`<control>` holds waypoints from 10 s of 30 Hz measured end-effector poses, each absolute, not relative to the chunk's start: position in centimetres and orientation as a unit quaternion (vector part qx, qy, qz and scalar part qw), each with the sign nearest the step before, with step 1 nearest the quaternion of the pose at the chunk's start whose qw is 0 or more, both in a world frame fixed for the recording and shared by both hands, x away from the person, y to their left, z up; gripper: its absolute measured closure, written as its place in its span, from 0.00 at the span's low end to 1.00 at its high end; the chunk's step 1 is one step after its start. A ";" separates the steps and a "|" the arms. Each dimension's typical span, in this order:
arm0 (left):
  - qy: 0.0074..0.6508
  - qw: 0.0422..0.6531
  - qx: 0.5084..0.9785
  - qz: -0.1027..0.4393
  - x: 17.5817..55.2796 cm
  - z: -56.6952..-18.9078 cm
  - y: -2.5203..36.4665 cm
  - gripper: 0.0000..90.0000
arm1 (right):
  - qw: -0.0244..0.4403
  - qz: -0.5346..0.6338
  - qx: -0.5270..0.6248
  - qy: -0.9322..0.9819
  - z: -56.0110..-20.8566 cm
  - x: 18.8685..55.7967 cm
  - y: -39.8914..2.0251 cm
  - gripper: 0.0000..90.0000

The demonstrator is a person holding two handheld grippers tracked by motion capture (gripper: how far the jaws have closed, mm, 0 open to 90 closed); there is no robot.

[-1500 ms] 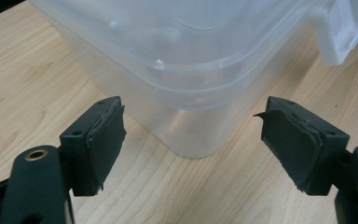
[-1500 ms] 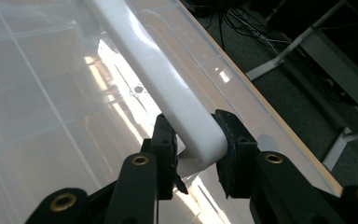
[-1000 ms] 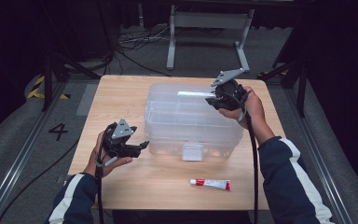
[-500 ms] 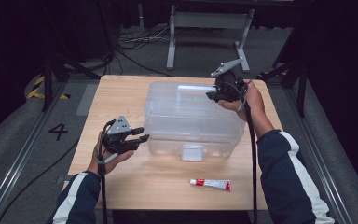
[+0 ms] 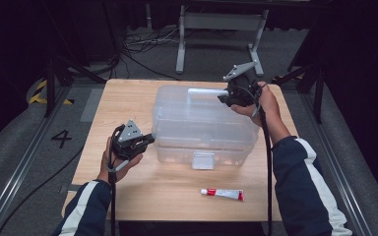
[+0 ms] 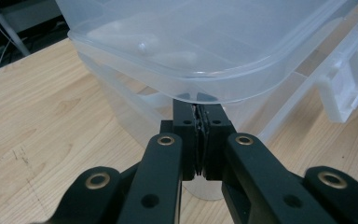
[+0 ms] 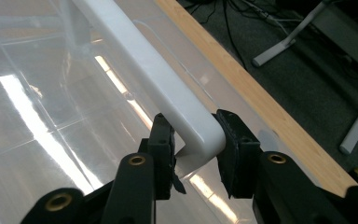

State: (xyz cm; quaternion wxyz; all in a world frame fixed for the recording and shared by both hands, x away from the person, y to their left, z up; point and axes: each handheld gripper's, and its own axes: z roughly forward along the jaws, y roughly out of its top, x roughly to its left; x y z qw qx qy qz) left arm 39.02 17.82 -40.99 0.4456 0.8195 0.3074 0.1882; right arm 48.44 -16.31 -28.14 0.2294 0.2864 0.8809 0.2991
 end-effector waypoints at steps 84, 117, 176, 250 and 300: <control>0.306 0.463 0.806 0.206 39.7 -39.8 17.9 0.96 | 0.287 0.391 0.316 0.815 -39.1 38.7 -31.0 0.51; 0.305 0.468 0.802 0.213 40.6 -39.2 17.6 0.91 | 0.349 0.437 0.285 0.779 -38.5 38.8 -28.7 0.57; 0.177 0.416 0.877 0.163 35.8 -41.1 10.8 0.44 | 0.438 0.447 0.352 0.696 -34.2 40.4 -25.9 0.85; 0.166 0.364 0.904 0.149 39.4 -42.6 11.4 0.75 | 0.466 0.424 0.365 0.685 -31.0 47.7 -25.4 0.95; 0.155 0.368 0.904 0.152 39.5 -42.7 11.5 0.75 | 0.419 0.443 0.400 0.684 -30.2 51.9 -25.8 0.95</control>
